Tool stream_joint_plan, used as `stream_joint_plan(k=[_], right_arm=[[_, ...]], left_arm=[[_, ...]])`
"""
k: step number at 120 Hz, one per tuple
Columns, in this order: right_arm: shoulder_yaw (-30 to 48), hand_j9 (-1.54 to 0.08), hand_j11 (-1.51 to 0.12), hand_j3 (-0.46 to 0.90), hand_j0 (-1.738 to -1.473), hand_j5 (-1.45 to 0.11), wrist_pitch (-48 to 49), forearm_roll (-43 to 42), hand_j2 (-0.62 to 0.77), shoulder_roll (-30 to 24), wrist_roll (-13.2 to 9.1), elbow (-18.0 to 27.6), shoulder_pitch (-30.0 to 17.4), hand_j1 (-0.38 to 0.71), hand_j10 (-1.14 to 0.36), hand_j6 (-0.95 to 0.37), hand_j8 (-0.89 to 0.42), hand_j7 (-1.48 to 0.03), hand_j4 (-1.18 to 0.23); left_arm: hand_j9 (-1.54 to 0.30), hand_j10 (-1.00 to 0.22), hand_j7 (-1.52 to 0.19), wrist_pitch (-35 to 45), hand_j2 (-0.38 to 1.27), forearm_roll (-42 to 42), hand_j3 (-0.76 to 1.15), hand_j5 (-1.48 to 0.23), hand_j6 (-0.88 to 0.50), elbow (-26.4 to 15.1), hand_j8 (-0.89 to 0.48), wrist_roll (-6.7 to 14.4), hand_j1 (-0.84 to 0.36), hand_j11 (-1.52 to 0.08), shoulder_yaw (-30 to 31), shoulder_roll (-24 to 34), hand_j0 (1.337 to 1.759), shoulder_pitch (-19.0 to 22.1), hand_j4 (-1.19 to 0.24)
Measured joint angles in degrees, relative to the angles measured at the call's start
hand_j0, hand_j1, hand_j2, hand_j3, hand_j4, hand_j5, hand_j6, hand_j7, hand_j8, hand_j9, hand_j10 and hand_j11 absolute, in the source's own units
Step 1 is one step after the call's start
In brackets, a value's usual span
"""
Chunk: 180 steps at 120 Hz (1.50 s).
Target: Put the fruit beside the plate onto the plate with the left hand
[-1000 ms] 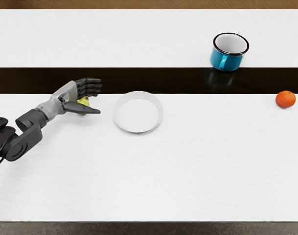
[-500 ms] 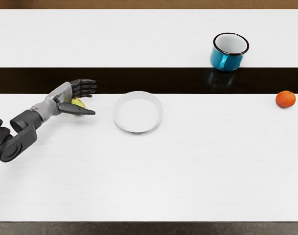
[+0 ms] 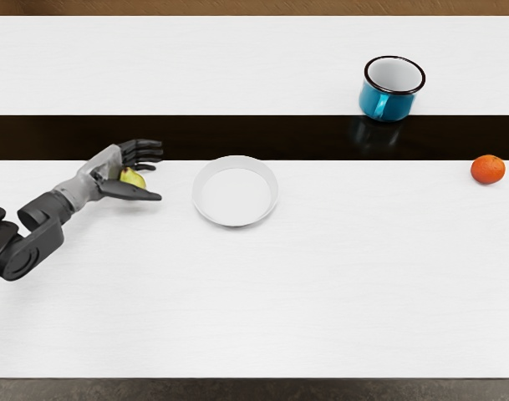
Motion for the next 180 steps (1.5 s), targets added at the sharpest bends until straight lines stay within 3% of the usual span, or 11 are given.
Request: stream_joint_plan(k=[23,28,38,56,90,108,119,133,180], right_arm=[[0.0,0.0,0.0,0.0,-1.658,0.0,0.0,0.0,0.0,0.0,0.0,0.0,0.0,-0.35,0.0,0.0,0.0,0.0,0.0],[0.0,0.0,0.0,0.0,-1.658,0.0,0.0,0.0,0.0,0.0,0.0,0.0,0.0,-0.35,0.0,0.0,0.0,0.0,0.0],[0.0,0.0,0.0,0.0,-1.658,0.0,0.0,0.0,0.0,0.0,0.0,0.0,0.0,-0.35,0.0,0.0,0.0,0.0,0.0],[0.0,0.0,0.0,0.0,-1.658,0.0,0.0,0.0,0.0,0.0,0.0,0.0,0.0,-0.35,0.0,0.0,0.0,0.0,0.0],[0.0,0.0,0.0,0.0,-1.658,0.0,0.0,0.0,0.0,0.0,0.0,0.0,0.0,-0.35,0.0,0.0,0.0,0.0,0.0],[0.1,0.0,0.0,0.0,-1.658,0.0,0.0,0.0,0.0,0.0,0.0,0.0,0.0,-0.35,0.0,0.0,0.0,0.0,0.0],[0.1,0.0,0.0,0.0,-1.658,0.0,0.0,0.0,0.0,0.0,0.0,0.0,0.0,-0.35,0.0,0.0,0.0,0.0,0.0],[0.1,0.0,0.0,0.0,-1.658,0.0,0.0,0.0,0.0,0.0,0.0,0.0,0.0,-0.35,0.0,0.0,0.0,0.0,0.0],[0.1,0.0,0.0,0.0,-1.658,0.0,0.0,0.0,0.0,0.0,0.0,0.0,0.3,-0.35,0.0,0.0,0.0,0.0,0.0]], left_arm=[[-0.5,-0.39,-0.5,0.0,0.09,0.2,0.0,-0.5,-0.41,0.0,-0.4,0.0,-0.09,-0.46,1.0,0.5,1.658,-0.1,-0.41],[-0.52,-0.32,-0.52,0.0,0.1,0.1,0.0,-0.53,-0.43,0.0,-0.43,0.0,-0.12,-0.58,1.1,0.4,1.658,-0.1,-0.43],[-0.58,-0.38,-0.58,-0.2,0.1,0.0,0.0,-0.58,-0.46,-0.1,-0.46,-0.1,-0.17,-0.46,1.2,0.6,1.658,-0.1,-0.47],[-0.66,-0.35,-0.66,-0.3,0.11,-0.1,0.0,-0.66,-0.52,-0.1,-0.52,-0.2,-0.25,-0.49,1.3,0.6,1.658,-0.1,-0.52],[-0.73,-0.06,-0.73,-0.3,0.13,0.0,0.0,-0.73,-0.61,-0.6,-0.61,0.0,-0.34,-0.97,2.3,0.7,1.658,-0.5,-0.6],[-0.74,-0.02,-0.74,-0.8,0.13,0.1,0.0,-0.74,-0.62,-0.9,-0.62,0.0,-0.35,-1.02,2.5,0.7,1.658,-0.7,-0.62],[-0.75,-0.23,-0.75,-1.5,0.13,0.2,0.0,-0.75,-0.62,-0.9,-0.62,0.0,-0.36,-0.93,2.5,0.8,1.658,-0.7,-0.62],[-0.76,-0.39,-0.76,-2.8,0.13,0.2,0.0,-0.77,-0.61,-0.9,-0.61,0.0,-0.36,-0.87,2.4,0.8,1.658,-0.8,-0.61],[-0.85,-0.63,-0.85,-5.4,0.14,0.2,0.0,-0.85,-0.67,-0.9,-0.67,0.0,-0.44,-0.87,2.6,0.8,1.657,-0.7,-0.67]])
